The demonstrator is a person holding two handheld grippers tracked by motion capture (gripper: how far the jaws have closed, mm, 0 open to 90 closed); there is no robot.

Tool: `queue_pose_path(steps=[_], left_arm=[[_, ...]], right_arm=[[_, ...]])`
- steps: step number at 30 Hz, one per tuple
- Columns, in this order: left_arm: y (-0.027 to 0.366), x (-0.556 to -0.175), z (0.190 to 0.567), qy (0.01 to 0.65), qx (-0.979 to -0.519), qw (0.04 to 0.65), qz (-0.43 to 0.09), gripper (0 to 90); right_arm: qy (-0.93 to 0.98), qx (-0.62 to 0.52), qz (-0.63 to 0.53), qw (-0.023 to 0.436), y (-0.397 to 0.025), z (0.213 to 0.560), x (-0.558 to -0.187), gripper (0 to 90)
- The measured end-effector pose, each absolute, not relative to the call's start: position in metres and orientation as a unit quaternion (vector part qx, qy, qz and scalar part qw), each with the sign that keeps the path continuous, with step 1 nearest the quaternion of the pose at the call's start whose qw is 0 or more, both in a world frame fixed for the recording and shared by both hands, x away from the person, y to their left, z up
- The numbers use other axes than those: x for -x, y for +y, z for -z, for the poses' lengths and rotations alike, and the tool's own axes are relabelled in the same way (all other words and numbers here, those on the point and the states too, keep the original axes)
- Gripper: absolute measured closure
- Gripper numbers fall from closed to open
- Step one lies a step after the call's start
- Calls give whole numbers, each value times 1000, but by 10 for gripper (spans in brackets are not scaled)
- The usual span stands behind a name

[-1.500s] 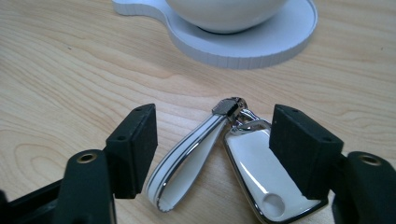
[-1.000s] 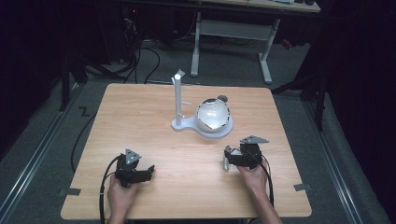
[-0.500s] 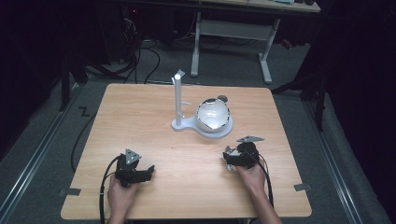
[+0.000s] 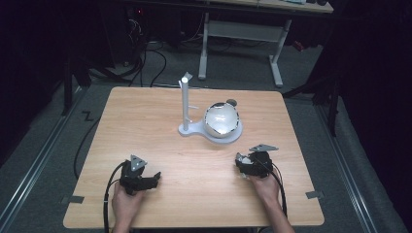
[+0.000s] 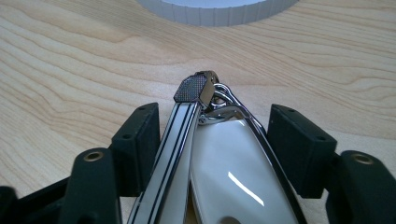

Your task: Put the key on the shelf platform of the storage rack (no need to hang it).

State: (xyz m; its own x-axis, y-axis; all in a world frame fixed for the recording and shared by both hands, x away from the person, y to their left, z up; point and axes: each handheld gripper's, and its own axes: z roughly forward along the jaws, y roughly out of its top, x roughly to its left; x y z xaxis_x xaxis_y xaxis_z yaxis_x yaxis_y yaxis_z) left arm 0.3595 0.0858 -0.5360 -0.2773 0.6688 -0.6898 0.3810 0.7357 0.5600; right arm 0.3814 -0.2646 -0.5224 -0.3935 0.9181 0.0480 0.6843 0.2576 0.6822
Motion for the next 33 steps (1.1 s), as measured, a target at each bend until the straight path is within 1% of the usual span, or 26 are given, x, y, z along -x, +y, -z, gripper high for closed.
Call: queue_pose_path(steps=[1,3,4,6,12,14,20,21,22,23,25,28,30,33], left_arm=[[86,-359,536,786,-334,500,-144,164],[86,-359,536,786,-333,500,-144,164],[86,-359,536,786,-333,500,-144,164],[86,-359,536,785,-335,500,-144,164],[86,-360,536,784,-337,501,-146,164],[86,-360,536,784,-337,501,-146,164],[86,-359,536,786,-334,500,-143,164],[86,-360,536,786,-333,500,-143,164],[86,-360,536,784,-336,501,-145,164],[86,-359,536,786,-334,500,-143,163],[86,-359,536,786,-334,500,-144,163],[86,-359,536,786,-334,500,-143,163],[86,-359,536,786,-335,500,-143,163],[86,-359,536,784,-337,501,-145,163]], right_arm=[[771,-519,-319,183,-265,522,-381,386],[778,-513,-313,186,-264,521,-379,440],[778,-513,-313,186,-264,521,-379,440],[781,-505,-312,191,-266,521,-378,470],[786,-500,-312,185,-268,520,-378,488],[794,-488,-306,193,-267,519,-377,514],[790,-490,-318,184,-273,517,-376,552],[789,-489,-321,185,-274,516,-375,583],[789,-489,-321,185,-274,516,-375,583],[778,-491,-347,184,-278,512,-371,732],[777,-492,-346,182,-281,512,-372,733],[769,-502,-359,166,-285,514,-373,735],[775,-491,-355,179,-282,512,-371,747],[778,-484,-355,186,-281,511,-370,756]])
